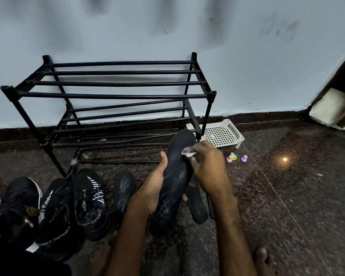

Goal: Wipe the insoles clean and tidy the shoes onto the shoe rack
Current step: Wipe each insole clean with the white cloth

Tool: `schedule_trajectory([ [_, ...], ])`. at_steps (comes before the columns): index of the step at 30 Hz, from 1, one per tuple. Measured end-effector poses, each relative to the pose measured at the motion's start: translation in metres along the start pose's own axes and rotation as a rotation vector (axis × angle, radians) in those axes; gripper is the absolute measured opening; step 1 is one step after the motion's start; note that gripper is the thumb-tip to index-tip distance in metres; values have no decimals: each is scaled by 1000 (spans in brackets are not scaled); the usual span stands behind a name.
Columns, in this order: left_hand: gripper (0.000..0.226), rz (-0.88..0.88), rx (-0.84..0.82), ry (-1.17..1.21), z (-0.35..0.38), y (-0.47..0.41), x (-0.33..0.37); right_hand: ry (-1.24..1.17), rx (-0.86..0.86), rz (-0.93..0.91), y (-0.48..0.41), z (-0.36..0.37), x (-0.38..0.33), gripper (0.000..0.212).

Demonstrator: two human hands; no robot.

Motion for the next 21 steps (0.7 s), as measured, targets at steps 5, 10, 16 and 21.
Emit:
schedule_trajectory([
  [5, 75, -9, 11, 69, -2, -1, -4, 1, -165, 47, 4, 14, 10, 11],
  [10, 73, -25, -39, 66, 6, -1, -7, -25, -36, -20, 2, 6, -12, 15],
  [16, 79, 1, -94, 63, 9, -3, -3, 8, 86, 65, -1, -13, 8, 16],
  [21, 78, 34, -120, 39, 8, -3, -3, -9, -208, 46, 3, 5, 11, 14],
])
Point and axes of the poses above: each hand's wrist, its own y-axis away from the middle knuckle, its own z-axis out of the palm, x = y × z, the point moved 10 cm from there along -y, towards the middle knuckle, and after that the axes turned 11 degrees about z, right-handed, at the moved point
